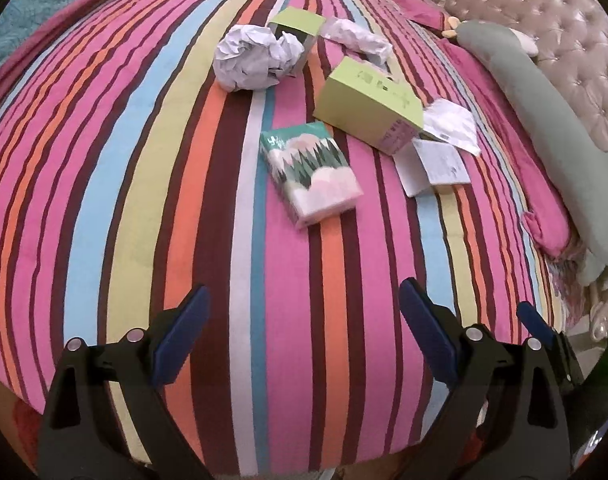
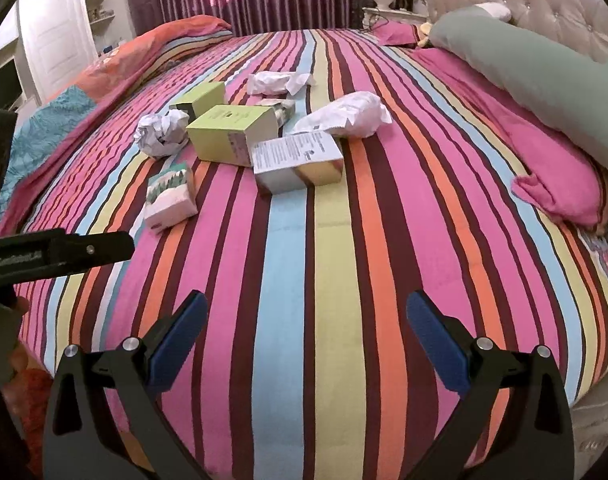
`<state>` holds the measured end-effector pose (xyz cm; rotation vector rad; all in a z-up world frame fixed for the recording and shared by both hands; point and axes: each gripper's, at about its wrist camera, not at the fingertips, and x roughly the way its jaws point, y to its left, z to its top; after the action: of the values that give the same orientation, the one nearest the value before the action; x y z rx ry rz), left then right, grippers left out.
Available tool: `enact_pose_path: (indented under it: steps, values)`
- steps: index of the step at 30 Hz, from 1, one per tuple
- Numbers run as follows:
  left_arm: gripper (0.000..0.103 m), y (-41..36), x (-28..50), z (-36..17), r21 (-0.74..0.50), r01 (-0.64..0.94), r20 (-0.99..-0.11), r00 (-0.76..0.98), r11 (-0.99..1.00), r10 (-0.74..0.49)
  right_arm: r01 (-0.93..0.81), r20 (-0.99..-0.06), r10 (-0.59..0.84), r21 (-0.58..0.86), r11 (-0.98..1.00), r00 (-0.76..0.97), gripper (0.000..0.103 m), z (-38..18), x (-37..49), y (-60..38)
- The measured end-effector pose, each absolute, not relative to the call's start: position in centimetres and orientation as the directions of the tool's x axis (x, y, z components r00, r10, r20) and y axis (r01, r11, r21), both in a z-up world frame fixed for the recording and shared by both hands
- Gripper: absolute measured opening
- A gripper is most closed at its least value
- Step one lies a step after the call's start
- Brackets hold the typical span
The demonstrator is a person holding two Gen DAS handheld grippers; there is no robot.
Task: Collect trash
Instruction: 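Raise both tools back toward the remaining trash on the bed, then grasp the green tissue pack with left tool while right tool grasps the white leaflet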
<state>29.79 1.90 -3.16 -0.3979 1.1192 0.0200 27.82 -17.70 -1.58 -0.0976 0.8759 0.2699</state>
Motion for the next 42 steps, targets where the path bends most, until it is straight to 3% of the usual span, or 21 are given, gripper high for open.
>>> enact_pose_path:
  steps: [23,42]
  values:
    - [0.092,2.3,37.1,-5.1,-0.292,-0.359,-0.901,0.414,0.887,-0.129,-0.354,-0.753,0.258,0.036,0.935,0.606,0.096,-3.1,36.5,-16.0]
    - [0.092,1.3,40.0,-6.2,-0.201,-0.397,-0.921,0.389,0.896,-0.034,-0.404,-0.758,0.283,0.029,0.914,0.587,0.096,-4.1,40.4,-14.5]
